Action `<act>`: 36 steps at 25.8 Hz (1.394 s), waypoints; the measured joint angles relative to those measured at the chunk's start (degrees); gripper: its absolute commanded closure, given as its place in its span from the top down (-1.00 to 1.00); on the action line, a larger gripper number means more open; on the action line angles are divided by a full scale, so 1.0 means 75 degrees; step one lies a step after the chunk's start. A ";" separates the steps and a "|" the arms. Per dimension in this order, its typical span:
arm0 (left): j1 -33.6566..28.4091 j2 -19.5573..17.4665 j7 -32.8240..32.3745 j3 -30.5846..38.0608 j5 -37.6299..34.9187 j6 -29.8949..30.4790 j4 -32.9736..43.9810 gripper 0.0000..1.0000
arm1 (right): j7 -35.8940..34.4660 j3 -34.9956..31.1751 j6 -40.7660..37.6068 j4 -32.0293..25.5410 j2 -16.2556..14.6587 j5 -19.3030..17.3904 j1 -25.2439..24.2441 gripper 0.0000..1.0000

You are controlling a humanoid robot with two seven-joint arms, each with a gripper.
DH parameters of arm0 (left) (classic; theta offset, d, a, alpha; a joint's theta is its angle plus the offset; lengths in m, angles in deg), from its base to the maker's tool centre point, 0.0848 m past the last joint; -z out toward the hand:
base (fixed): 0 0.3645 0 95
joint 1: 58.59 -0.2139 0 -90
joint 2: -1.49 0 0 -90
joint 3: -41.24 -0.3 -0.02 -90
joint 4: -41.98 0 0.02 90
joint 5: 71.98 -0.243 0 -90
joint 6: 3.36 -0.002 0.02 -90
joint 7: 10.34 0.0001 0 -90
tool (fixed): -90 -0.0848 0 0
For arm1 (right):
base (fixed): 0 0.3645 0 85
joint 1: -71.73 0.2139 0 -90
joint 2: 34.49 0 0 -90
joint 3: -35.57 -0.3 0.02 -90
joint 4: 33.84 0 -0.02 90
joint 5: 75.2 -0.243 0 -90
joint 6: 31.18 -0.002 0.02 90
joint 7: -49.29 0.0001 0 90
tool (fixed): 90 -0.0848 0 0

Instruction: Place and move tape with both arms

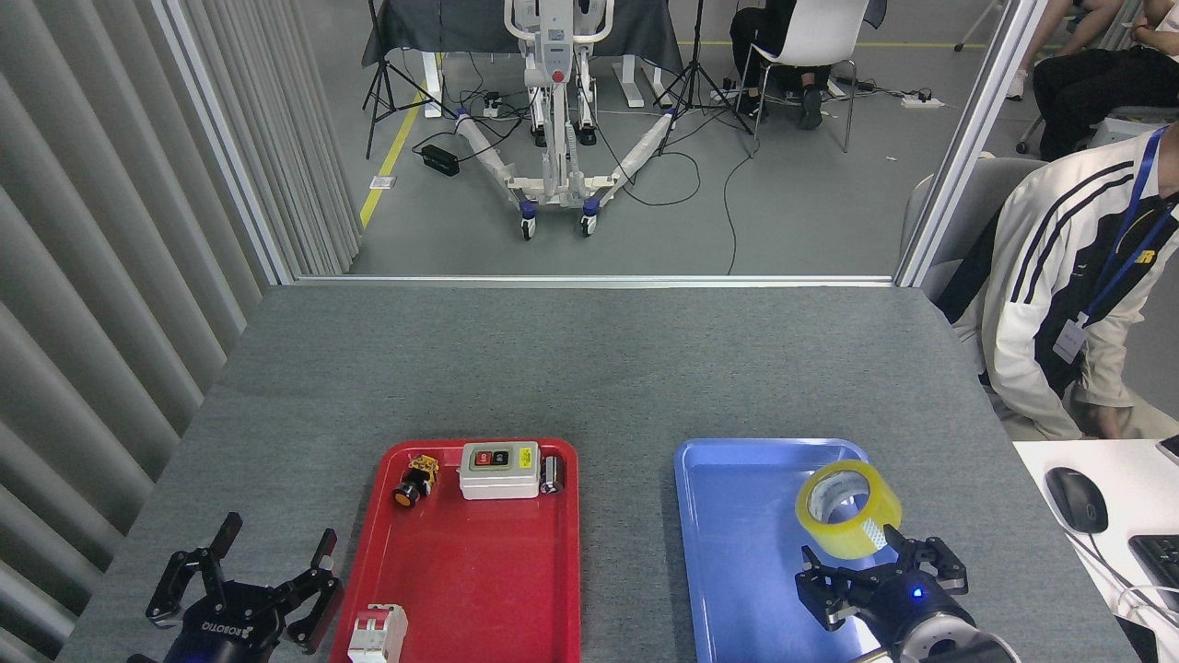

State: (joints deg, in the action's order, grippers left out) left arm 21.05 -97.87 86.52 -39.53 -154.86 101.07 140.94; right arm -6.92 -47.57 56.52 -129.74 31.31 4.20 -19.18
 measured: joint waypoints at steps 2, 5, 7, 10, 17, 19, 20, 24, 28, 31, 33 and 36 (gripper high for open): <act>-0.0009 0.0001 0.0000 0.0000 0.0000 0.0000 -0.0001 1.00 | -0.0347 0.0000 0.0015 -0.0031 0.0008 -0.0003 -0.0067 1.00; -0.0019 0.0012 0.0000 0.0000 0.0000 -0.0004 -0.0008 1.00 | -0.0958 0.0000 0.0017 -0.0091 0.0013 -0.0004 -0.0152 1.00; -0.0023 0.0024 0.0000 -0.0001 0.0000 -0.0004 -0.0010 1.00 | -0.1409 0.0000 0.0017 -0.0121 0.0020 -0.0004 -0.0215 1.00; -0.0024 0.0035 0.0000 -0.0001 0.0000 -0.0004 -0.0013 1.00 | -0.1925 0.0001 0.0053 -0.0146 0.0044 -0.0004 -0.0291 1.00; -0.0039 0.0153 0.0000 0.0038 -0.0005 -0.0015 -0.0002 1.00 | -0.3264 0.0001 0.0473 -0.0237 0.0376 -0.0005 -0.0484 1.00; -0.0050 0.0317 0.0030 0.0115 -0.0016 -0.0004 -0.0001 1.00 | -0.4090 -0.0005 0.0553 -0.0230 0.0558 -0.0010 -0.0612 1.00; -0.0055 0.0406 0.0082 0.0181 -0.0022 -0.0004 0.0000 1.00 | -0.4544 -0.0005 0.0581 -0.0220 0.0654 -0.0015 -0.0676 1.00; -0.0147 0.0534 0.0305 0.0329 -0.0031 -0.0010 0.0001 1.00 | -0.5618 -0.0009 0.0641 -0.0174 0.0916 -0.0025 -0.0857 1.00; -0.0206 0.0584 0.0480 0.0348 -0.0038 -0.0246 -0.0006 1.00 | -0.5869 -0.0003 0.0653 -0.0119 0.1030 -0.0028 -0.0936 1.00; -0.0320 0.0596 0.0526 0.0335 -0.0043 -0.0509 -0.0008 1.00 | -0.5914 -0.0018 0.0653 -0.0067 0.1079 -0.0028 -0.0960 1.00; -0.0381 0.0586 0.0538 0.0324 -0.0039 -0.0649 -0.0029 1.00 | -0.5924 -0.0036 0.0642 -0.0018 0.1134 -0.0028 -0.0968 1.00; -0.0416 0.0580 0.0545 0.0239 -0.0021 -0.0749 -0.0065 1.00 | -0.5935 -0.0062 0.0621 0.0076 0.1301 -0.0028 -0.1027 1.00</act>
State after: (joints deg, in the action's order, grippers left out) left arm 17.93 -93.52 90.61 -37.74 -155.01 95.45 140.46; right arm -51.43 -48.03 61.18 -129.17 41.06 3.99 -26.88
